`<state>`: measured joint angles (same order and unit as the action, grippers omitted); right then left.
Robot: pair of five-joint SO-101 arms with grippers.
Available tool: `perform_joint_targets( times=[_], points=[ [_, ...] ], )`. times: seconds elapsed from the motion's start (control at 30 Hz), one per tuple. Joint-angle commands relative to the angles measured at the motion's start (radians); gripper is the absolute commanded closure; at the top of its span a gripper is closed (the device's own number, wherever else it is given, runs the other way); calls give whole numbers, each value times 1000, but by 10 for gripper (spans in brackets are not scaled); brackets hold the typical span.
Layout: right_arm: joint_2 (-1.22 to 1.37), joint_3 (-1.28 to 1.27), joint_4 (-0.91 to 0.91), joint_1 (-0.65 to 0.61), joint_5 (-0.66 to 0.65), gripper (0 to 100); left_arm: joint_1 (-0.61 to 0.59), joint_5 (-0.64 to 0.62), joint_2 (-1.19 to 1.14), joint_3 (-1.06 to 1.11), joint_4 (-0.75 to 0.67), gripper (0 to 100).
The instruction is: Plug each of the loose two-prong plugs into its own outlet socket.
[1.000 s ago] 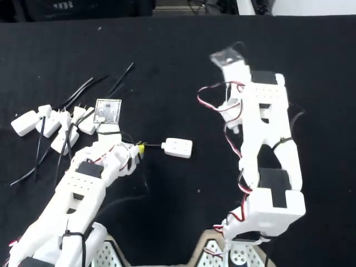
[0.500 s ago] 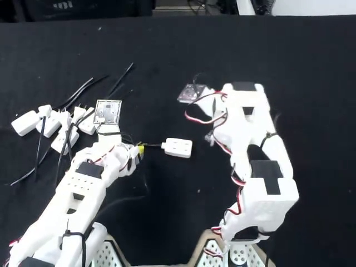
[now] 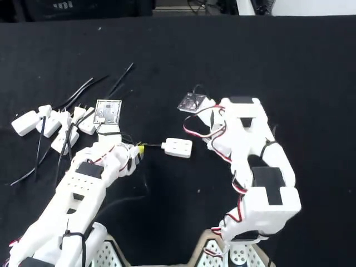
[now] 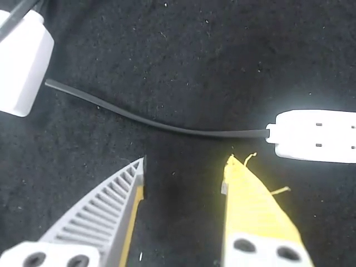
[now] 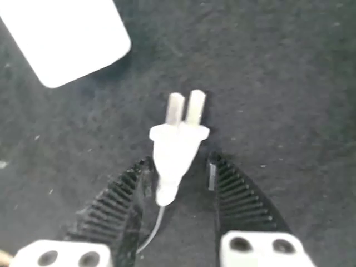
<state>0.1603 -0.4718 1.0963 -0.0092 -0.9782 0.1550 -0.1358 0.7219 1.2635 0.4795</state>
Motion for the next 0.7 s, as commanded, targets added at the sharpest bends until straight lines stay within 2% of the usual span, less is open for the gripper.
perform_joint_targets(
  times=[0.0, 0.13, 0.23, 0.37, 0.5, 0.67],
  points=[
    [-82, -27, -129, 2, 78, 846, -2, -5, 23, -10, -15, 770],
    [-85, -85, -256, 0, 87, 858, -2, -5, 23, -8, -15, 770],
    [-99, -96, -261, 2, 91, 989, -2, -5, 23, -8, -15, 770],
    [-186, -90, -160, 14, 92, 986, -2, -5, 23, -8, -15, 770],
    [-381, -136, -20, -8, 92, 988, -2, -5, 23, -8, -12, 770],
    [-624, -354, -84, -133, 106, 988, -10, -12, 25, -19, 25, 770]
  ],
)
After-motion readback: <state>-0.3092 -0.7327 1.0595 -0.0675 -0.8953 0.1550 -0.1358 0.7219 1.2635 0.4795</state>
